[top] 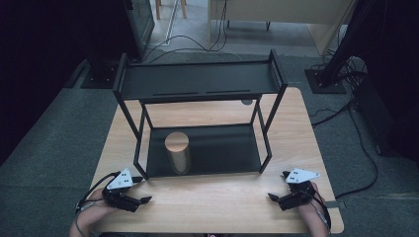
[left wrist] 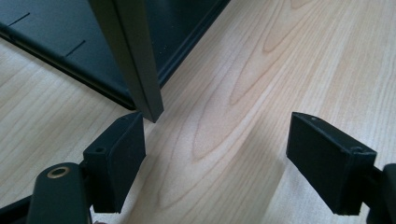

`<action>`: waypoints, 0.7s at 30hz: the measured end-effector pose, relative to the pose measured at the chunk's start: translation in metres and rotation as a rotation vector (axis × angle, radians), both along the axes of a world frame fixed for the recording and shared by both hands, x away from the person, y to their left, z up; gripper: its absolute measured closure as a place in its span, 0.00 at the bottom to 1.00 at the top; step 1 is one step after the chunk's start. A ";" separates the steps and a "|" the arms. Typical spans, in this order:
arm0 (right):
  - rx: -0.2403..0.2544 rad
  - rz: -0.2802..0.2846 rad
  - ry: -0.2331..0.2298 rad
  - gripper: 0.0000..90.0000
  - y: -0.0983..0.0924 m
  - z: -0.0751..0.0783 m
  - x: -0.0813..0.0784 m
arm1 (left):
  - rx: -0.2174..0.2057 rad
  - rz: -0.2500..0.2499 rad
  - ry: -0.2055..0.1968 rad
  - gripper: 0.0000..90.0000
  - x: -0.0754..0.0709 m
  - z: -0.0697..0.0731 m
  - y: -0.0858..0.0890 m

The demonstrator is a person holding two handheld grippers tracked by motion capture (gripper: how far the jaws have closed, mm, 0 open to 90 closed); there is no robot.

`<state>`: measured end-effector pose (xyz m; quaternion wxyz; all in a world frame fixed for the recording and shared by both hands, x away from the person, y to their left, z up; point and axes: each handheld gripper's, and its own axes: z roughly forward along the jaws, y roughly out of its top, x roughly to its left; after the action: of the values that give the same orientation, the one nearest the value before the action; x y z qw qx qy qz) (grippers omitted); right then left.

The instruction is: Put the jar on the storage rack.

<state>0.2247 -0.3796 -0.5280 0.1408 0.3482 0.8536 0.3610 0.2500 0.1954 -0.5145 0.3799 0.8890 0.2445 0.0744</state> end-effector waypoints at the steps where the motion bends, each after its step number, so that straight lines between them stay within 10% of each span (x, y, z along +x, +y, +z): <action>1: 0.000 0.000 0.001 0.00 0.000 0.000 0.000 | 0.000 0.002 -0.002 0.22 0.000 0.000 0.000; 21: 0.000 0.000 0.000 0.00 0.000 0.000 0.000 | 0.012 0.105 -0.030 0.22 0.006 -0.001 0.007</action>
<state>0.2247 -0.3796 -0.5280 0.1408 0.3480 0.8536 0.3611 0.2561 0.2020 -0.5152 0.3739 0.8759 0.2847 0.1091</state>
